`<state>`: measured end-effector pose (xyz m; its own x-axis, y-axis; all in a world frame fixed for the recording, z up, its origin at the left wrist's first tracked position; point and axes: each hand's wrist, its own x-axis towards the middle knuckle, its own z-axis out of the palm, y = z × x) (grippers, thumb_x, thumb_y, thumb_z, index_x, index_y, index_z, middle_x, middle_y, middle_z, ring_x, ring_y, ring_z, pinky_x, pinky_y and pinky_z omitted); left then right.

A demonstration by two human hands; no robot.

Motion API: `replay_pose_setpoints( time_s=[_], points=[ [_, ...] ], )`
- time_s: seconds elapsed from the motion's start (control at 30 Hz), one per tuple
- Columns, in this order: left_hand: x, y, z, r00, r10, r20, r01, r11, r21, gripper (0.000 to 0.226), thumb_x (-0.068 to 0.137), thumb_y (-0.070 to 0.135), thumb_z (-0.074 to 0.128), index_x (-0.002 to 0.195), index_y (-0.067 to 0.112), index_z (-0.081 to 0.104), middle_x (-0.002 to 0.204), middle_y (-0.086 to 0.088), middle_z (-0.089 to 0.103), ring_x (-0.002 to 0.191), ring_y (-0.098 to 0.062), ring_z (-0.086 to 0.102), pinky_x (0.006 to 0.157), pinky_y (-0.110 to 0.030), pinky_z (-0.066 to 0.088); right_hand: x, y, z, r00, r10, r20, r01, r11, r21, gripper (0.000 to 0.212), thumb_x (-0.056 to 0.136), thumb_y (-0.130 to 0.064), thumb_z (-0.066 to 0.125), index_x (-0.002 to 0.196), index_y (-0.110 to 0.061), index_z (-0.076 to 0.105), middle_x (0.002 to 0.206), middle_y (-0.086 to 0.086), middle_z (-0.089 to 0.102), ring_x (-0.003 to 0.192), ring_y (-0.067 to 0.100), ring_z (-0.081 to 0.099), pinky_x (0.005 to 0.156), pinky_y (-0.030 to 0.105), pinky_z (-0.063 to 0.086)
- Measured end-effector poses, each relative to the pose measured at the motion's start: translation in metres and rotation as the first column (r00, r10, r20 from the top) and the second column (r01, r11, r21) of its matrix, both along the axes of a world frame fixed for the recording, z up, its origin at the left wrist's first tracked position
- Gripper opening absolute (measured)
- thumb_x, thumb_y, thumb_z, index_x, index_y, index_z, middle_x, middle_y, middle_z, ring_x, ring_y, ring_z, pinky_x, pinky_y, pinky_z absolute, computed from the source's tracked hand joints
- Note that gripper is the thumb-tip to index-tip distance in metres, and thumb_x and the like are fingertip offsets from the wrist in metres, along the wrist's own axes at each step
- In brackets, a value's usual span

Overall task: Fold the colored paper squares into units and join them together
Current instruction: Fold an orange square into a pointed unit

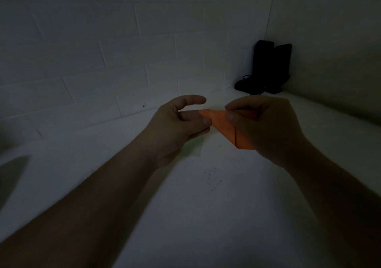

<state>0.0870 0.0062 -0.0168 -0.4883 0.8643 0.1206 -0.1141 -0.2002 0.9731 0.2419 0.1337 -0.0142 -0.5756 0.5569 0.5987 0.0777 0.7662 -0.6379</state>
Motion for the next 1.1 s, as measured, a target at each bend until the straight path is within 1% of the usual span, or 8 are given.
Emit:
replay_pose_setpoints(
  time_s=[0.07,0.2,0.3,0.43,0.6,0.73,0.93,1.1],
  points=[
    [0.0017,0.0004,-0.0002,1.000,-0.014,0.027,0.014,1.000,-0.013,0.037,0.087,-0.008,0.070,0.118,0.012,0.066,0.099,-0.021,0.072,0.096,-0.025,0.072,0.089,-0.034,0.061,0.0001,-0.0007,-0.0001,1.000,0.003,0.015,-0.003,1.000,0.006,0.029,0.086,-0.021,0.077,0.090,-0.047,0.064,0.090,-0.036,0.058,0.088,-0.023,0.055,0.082,0.011,0.043],
    [0.0055,0.0027,-0.0033,1.000,0.008,0.019,-0.008,1.000,-0.007,0.022,0.089,-0.004,0.071,0.106,0.010,0.069,0.085,-0.020,0.062,0.089,-0.025,0.068,0.087,-0.033,0.062,0.0000,-0.0005,-0.0006,1.000,0.006,0.019,-0.006,1.000,-0.019,0.025,0.087,-0.021,0.076,0.089,-0.045,0.067,0.089,-0.034,0.061,0.090,-0.021,0.057,0.078,0.010,0.042],
    [0.0059,0.0032,-0.0037,0.999,0.029,0.027,-0.028,1.000,-0.004,0.017,0.088,-0.002,0.071,0.101,0.009,0.070,0.082,-0.017,0.068,0.083,-0.022,0.070,0.082,-0.031,0.063,-0.0009,0.0000,-0.0015,1.000,0.010,0.002,-0.010,0.999,-0.038,0.026,0.088,-0.021,0.075,0.087,-0.046,0.066,0.087,-0.033,0.063,0.090,-0.018,0.059,0.078,0.005,0.042],
    [0.0058,0.0029,-0.0027,0.999,0.053,-0.001,-0.053,0.999,-0.003,0.015,0.088,-0.001,0.072,0.099,0.009,0.071,0.081,-0.016,0.072,0.078,-0.019,0.073,0.077,-0.029,0.062,-0.0007,0.0006,-0.0017,1.000,0.012,0.013,-0.011,0.999,-0.031,0.024,0.090,-0.023,0.072,0.088,-0.046,0.065,0.088,-0.033,0.063,0.089,-0.018,0.059,0.080,0.012,0.043],
    [0.0056,0.0018,-0.0018,0.995,0.081,-0.060,-0.081,0.997,-0.003,0.015,0.088,-0.001,0.074,0.100,0.006,0.071,0.078,-0.015,0.074,0.075,-0.018,0.074,0.076,-0.029,0.063,-0.0010,0.0003,-0.0016,0.999,0.013,0.041,-0.013,1.000,-0.005,0.030,0.091,-0.022,0.070,0.084,-0.050,0.061,0.087,-0.034,0.061,0.089,-0.020,0.057,0.079,0.006,0.039],
    [0.0068,0.0014,0.0000,0.991,0.106,-0.077,-0.107,0.994,-0.007,0.017,0.085,-0.001,0.076,0.100,0.004,0.071,0.079,-0.015,0.076,0.075,-0.018,0.075,0.072,-0.028,0.063,-0.0015,0.0012,-0.0024,0.997,0.011,0.072,-0.012,1.000,0.021,0.031,0.092,-0.021,0.068,0.085,-0.050,0.060,0.089,-0.034,0.059,0.089,-0.020,0.055,0.081,0.009,0.040],
    [0.0062,0.0025,-0.0022,0.989,0.109,-0.102,-0.110,0.994,-0.008,0.015,0.085,-0.002,0.076,0.096,0.006,0.071,0.073,-0.009,0.074,0.074,-0.018,0.075,0.074,-0.029,0.063,-0.0021,0.0026,-0.0029,0.997,-0.003,0.078,0.000,0.999,0.038,0.022,0.094,-0.022,0.066,0.093,-0.043,0.064,0.091,-0.033,0.059,0.091,-0.014,0.057,0.083,0.014,0.044],
    [0.0028,0.0017,-0.0009,0.995,0.082,-0.060,-0.083,0.996,-0.016,0.013,0.093,-0.001,0.068,0.102,0.007,0.073,0.082,-0.011,0.076,0.077,-0.016,0.073,0.077,-0.028,0.063,-0.0008,0.0053,-0.0022,0.998,0.007,0.065,-0.008,1.000,0.006,0.021,0.095,-0.019,0.066,0.094,-0.040,0.067,0.090,-0.032,0.061,0.090,-0.017,0.058,0.084,0.013,0.044]
  ],
)
